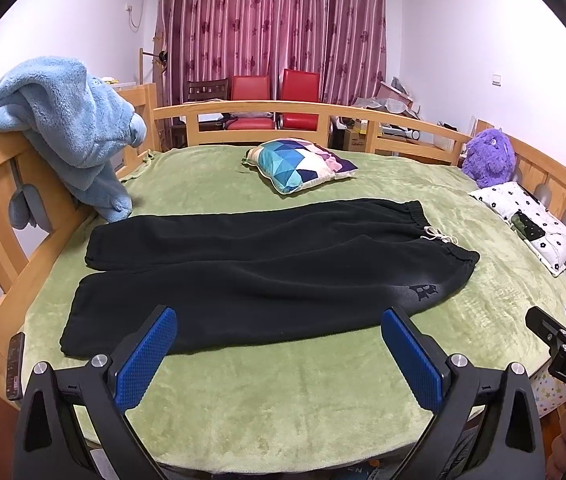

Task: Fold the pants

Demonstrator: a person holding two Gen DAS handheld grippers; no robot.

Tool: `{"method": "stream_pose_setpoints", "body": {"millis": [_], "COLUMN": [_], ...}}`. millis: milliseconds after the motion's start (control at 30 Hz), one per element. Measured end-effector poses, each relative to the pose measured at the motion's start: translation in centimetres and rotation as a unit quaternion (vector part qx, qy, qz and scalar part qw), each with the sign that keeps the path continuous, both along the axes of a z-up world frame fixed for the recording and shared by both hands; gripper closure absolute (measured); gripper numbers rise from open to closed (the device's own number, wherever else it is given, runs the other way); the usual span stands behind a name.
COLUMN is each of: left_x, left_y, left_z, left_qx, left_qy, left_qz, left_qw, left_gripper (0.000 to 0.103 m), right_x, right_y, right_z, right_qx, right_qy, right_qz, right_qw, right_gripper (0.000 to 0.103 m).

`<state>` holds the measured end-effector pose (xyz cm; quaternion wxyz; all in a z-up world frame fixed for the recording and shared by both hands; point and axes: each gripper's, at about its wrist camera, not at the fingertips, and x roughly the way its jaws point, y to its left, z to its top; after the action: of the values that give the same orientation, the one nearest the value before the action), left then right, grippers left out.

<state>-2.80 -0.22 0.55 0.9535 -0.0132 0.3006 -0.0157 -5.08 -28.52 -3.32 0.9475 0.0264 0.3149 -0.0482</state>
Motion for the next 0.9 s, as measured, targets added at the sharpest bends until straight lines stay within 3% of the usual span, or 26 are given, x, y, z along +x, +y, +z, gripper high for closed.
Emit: {"method": "stream_pose_setpoints", "body": {"millis": [900], "left_x": [-0.3], "left_y": [1.3], "left_z": [0.8], "left_qx": [-0.019], "left_qy": [-0.003], "left_qz": [0.006], "left_qw": [0.9998], "left_gripper": [0.000], "right_x": [-0.4], "right_y": [0.7], "right_z": [0.1], "right_qx": [0.000], "right_qy": [-0.004], "right_qz": [0.004], "right_qw": [1.000], "right_gripper": [0.000]}}
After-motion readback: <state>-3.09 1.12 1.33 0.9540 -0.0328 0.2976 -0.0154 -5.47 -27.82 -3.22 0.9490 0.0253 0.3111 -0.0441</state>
